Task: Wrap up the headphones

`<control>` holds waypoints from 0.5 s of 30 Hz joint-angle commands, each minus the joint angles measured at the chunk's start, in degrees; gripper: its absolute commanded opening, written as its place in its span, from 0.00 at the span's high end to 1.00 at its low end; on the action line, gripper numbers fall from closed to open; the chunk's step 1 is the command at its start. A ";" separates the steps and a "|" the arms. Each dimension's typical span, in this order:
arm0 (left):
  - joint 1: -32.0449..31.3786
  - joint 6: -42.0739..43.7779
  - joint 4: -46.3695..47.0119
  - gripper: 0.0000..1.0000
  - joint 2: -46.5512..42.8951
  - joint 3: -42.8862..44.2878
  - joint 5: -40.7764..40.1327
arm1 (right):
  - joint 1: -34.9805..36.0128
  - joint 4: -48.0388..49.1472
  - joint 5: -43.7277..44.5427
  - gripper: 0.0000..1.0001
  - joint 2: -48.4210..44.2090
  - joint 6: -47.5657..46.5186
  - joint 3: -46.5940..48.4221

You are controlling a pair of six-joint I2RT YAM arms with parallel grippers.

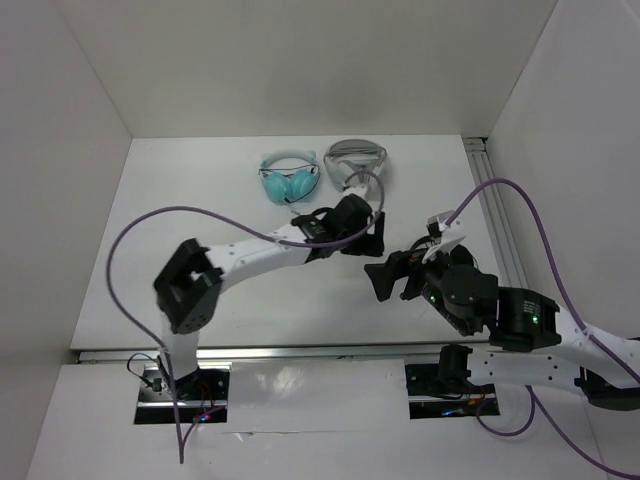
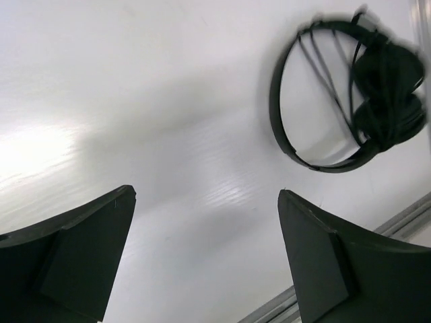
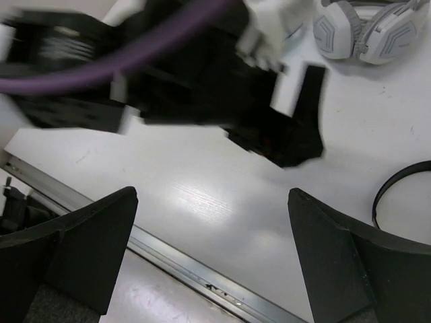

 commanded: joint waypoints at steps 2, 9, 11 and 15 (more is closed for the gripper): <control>2.04 1.01 -6.71 0.00 -19.60 -10.11 -15.42 | -0.30 -3.48 -0.60 0.00 5.06 -0.21 5.75; 6.51 -0.31 -26.08 0.00 -50.57 -23.03 -23.47 | -0.30 -7.17 -3.15 0.00 4.27 1.03 7.79; 8.45 3.10 -27.92 0.00 -58.88 -27.15 -20.66 | -0.30 -8.84 -3.94 0.00 3.75 1.03 8.32; 12.40 5.05 -36.85 0.00 -73.14 -25.17 -18.63 | -0.30 -10.43 -5.70 0.00 3.13 1.03 8.32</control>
